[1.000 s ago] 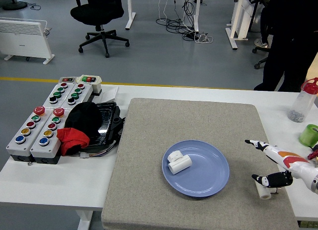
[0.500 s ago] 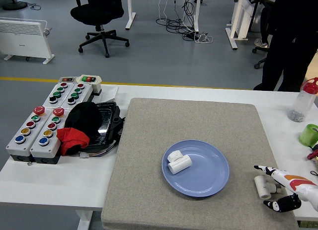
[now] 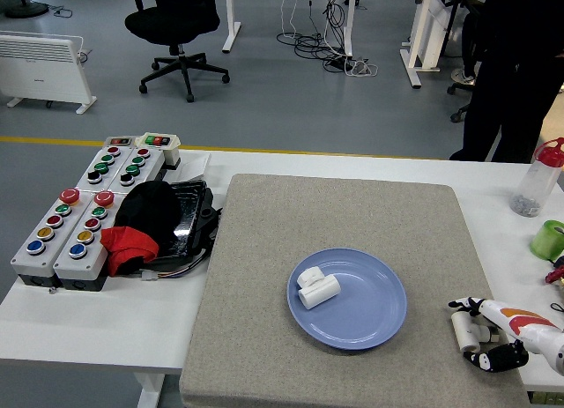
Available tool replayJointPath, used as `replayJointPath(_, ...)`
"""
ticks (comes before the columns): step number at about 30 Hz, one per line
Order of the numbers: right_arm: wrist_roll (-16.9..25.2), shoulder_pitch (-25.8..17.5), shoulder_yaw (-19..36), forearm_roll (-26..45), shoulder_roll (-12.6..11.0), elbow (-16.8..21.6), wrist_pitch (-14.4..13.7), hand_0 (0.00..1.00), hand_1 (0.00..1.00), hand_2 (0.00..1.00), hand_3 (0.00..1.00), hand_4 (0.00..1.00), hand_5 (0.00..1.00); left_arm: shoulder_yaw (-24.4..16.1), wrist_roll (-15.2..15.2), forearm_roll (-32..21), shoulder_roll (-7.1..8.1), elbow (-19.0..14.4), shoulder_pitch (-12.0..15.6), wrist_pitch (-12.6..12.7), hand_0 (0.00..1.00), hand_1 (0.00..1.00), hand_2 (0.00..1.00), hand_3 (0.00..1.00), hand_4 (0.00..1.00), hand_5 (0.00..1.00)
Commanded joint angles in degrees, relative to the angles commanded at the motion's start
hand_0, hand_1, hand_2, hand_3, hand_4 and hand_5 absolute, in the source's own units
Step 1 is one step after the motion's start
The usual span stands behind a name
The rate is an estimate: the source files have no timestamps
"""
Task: Pick pipe place plate twice
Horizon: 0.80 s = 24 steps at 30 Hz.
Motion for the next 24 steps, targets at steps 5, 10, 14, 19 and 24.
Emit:
replayJointPath(5,0.24,-0.05,-0.06,-0.58,0.10,-0.26,-0.35,0.480,0.569,0.689,0.784,0.688,0.341,-0.08,0.11,0.30,-0.03,-0.01,0.13,-0.06,0.711,0.745,0.720,0.653,0.395,0.998)
replayJointPath(10,0.62,0.00,-0.03,-0.81,0.24,-0.26,-1.36,0.402,0.512,0.656,0.764,0.666,0.328,-0.21,0.20,0.63,-0.07,-0.04,0.30,-0.12,0.710,0.745,0.719,0.653,0.394,0.998)
replayJointPath(14,0.87,0.04,0.12,-0.80,0.41,0.17,-2.36,0.402,0.512,0.656,0.764,0.666,0.328,-0.22,0.22,0.76,-0.07,-0.05,0.44,-0.20,0.710,0.745,0.719,0.653,0.394,0.998)
replayJointPath(19,1.05,0.41,0.59,-0.80,0.67,1.11,-2.98,0.362,0.480,0.634,0.749,0.655,0.329,-0.08,0.17,0.63,0.00,-0.02,0.44,-0.29,0.710,0.745,0.719,0.653,0.394,0.998)
replayJointPath(24,1.01,2.12,1.57,-1.02,2.36,2.51,-3.40,0.356,0.473,0.632,0.743,0.655,0.320,0.03,0.18,0.50,0.05,0.00,0.27,-0.36,0.710,0.745,0.719,0.653,0.394,0.998)
